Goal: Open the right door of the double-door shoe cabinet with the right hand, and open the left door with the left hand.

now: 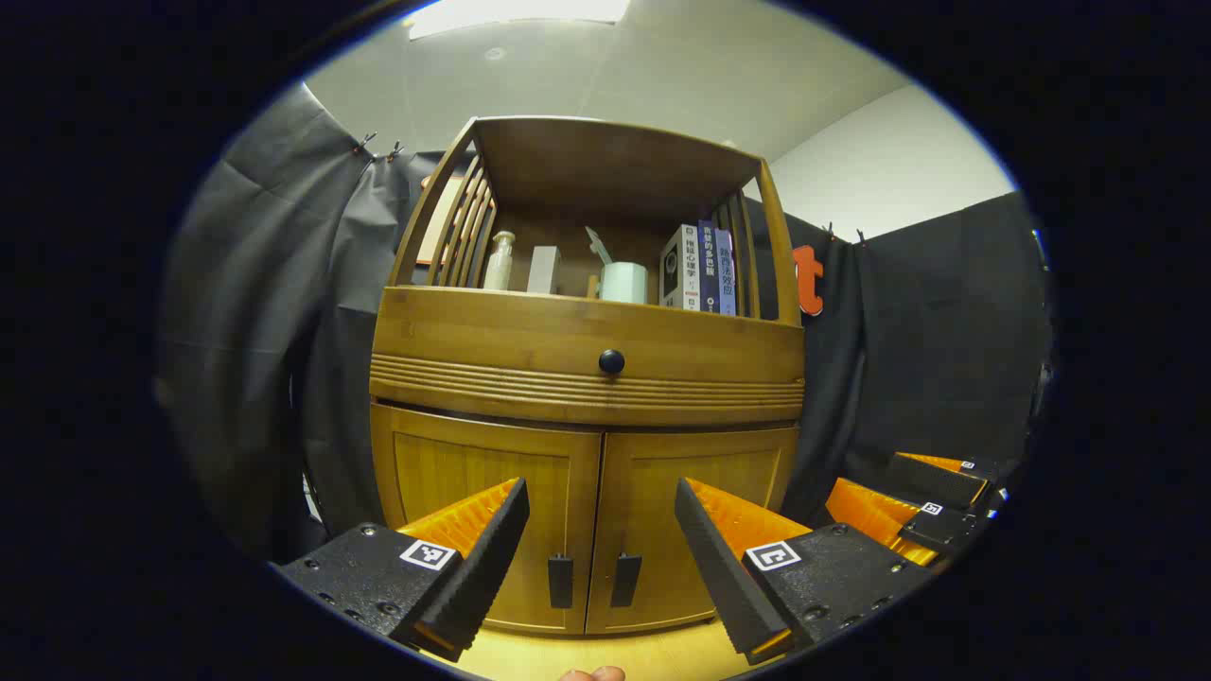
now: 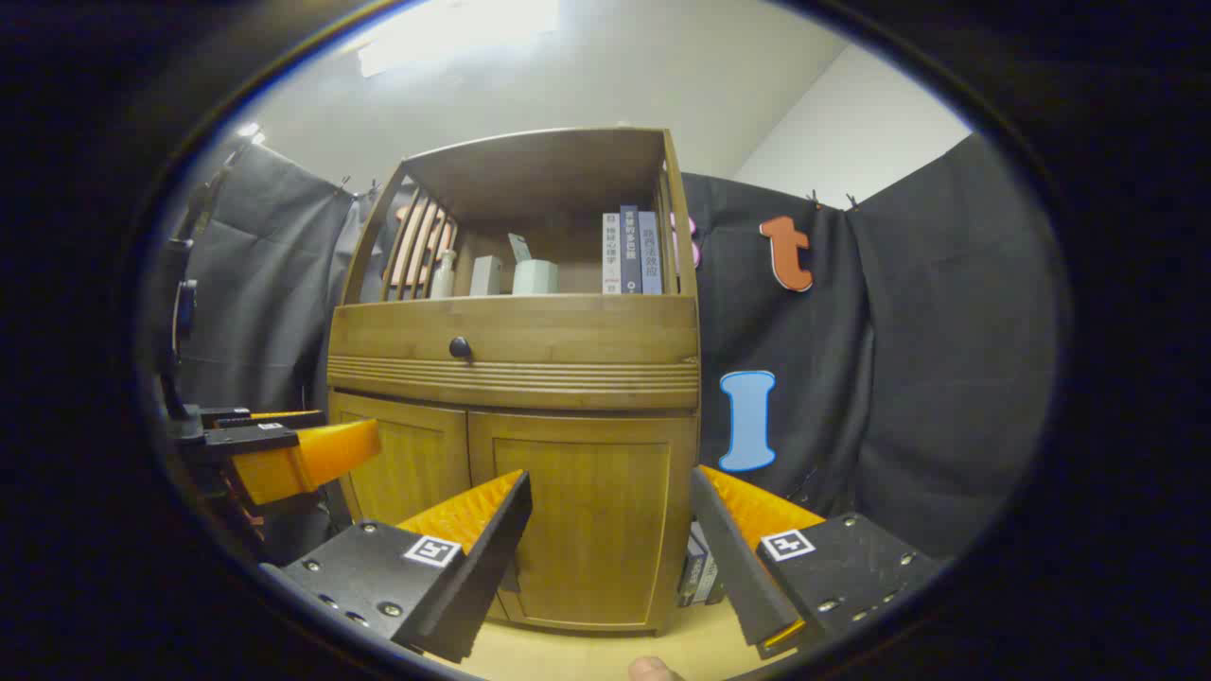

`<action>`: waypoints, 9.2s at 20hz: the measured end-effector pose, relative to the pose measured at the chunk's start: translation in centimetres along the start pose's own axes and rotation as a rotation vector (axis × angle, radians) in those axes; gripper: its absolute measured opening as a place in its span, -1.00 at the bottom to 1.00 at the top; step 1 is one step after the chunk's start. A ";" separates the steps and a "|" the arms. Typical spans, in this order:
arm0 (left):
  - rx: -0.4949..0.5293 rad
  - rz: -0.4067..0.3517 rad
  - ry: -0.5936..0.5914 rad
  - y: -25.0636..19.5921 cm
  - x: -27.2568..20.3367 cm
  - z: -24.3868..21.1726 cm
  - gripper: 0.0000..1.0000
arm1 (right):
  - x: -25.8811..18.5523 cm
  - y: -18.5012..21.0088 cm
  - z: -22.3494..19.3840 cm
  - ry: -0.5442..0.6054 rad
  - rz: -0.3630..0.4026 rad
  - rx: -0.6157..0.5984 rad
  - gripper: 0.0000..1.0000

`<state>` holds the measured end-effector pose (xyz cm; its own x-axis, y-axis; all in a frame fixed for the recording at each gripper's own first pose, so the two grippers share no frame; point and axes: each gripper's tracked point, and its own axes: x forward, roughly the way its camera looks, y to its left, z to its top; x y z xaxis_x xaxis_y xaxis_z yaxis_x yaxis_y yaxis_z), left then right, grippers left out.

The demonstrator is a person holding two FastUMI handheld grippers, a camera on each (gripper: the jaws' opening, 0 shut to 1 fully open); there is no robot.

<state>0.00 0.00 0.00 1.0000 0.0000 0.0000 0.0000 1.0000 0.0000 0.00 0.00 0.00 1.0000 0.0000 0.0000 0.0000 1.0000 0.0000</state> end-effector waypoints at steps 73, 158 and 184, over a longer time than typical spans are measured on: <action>-0.015 -0.005 0.015 10.7 -0.2 -0.1 0.83 | 9.9 9.6 -19.9 0.368 -0.018 0.095 -0.46; 0.036 0.121 0.254 5.9 10.6 -21.4 -0.54 | -7.7 -22.3 -2.8 0.137 -0.530 -0.098 0.92; 0.018 0.250 0.251 8.4 -0.1 -19.4 -0.53 | -5.7 -18.0 -2.1 0.153 -0.273 -0.049 0.92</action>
<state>-0.07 8.37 -19.36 0.9379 0.2473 -0.2433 -0.2428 0.9688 0.0485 -5.69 -17.99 -2.06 0.9514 -0.2725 -0.1437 0.2651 0.9618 -0.0689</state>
